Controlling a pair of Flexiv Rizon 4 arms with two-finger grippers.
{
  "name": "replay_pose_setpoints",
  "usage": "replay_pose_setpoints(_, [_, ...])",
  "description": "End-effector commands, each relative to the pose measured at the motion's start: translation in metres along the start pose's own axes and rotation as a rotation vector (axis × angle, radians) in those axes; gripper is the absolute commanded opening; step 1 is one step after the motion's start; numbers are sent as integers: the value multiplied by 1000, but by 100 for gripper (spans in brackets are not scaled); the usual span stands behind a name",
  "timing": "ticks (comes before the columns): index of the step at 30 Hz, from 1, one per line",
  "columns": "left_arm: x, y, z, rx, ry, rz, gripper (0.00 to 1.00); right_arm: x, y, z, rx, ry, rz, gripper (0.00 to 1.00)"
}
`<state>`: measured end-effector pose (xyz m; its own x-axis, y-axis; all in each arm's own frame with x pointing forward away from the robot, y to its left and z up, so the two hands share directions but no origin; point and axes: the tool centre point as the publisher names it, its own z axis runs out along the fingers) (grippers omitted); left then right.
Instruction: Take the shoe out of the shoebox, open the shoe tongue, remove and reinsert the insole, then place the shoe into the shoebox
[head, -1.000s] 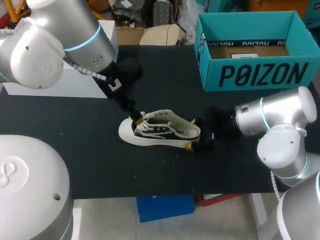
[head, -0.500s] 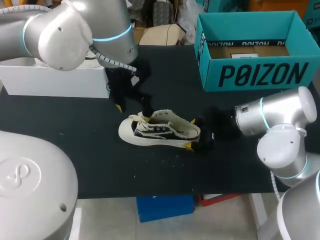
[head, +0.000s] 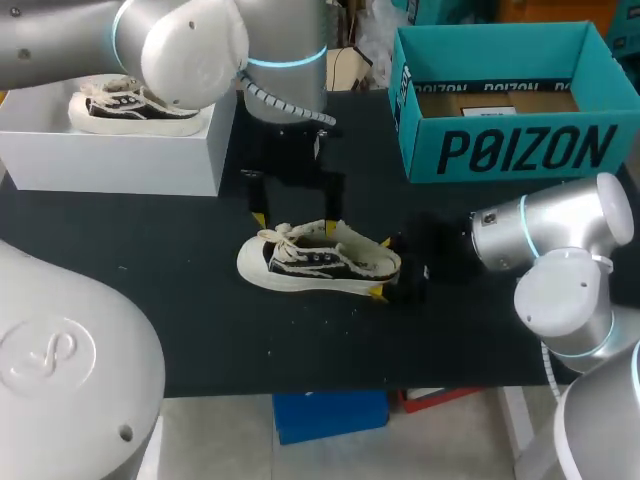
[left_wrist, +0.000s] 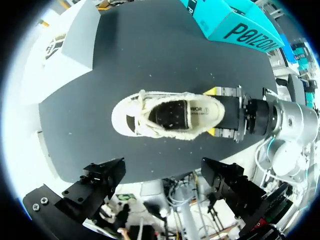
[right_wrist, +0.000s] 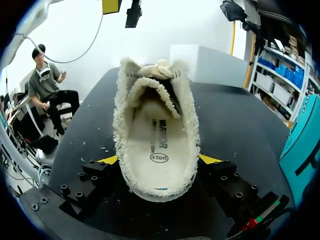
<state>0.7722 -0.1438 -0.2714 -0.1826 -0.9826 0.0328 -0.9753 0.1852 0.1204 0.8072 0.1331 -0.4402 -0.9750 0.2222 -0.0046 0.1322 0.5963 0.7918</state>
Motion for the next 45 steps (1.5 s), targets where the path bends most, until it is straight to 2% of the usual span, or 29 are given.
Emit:
replay_pose_setpoints(1, [8,-1,-2,17,-152,-74,100,0,0,2,0,-1,1,0])
replay_pose_setpoints(21, [8,-1,-2,17,-152,-74,100,0,0,2,0,-1,1,0])
replay_pose_setpoints(22, [9,-1,-2,70,-144,-66,100,0,0,2,0,-1,1,0])
replay_pose_setpoints(24, [9,-1,0,102,-232,-111,100,0,0,2,0,-1,1,0])
replay_pose_setpoints(26, [9,-3,2,163,-209,-97,100,0,0,2,0,-1,1,0])
replay_pose_setpoints(27, [8,-4,4,183,-244,-117,100,0,0,2,0,-1,1,0])
replay_pose_setpoints(34, [15,-6,14,288,-269,-74,100,0,0,2,0,-1,1,0])
replay_pose_setpoints(45, [18,-22,39,339,-214,-44,100,0,0,2,0,-1,1,0])
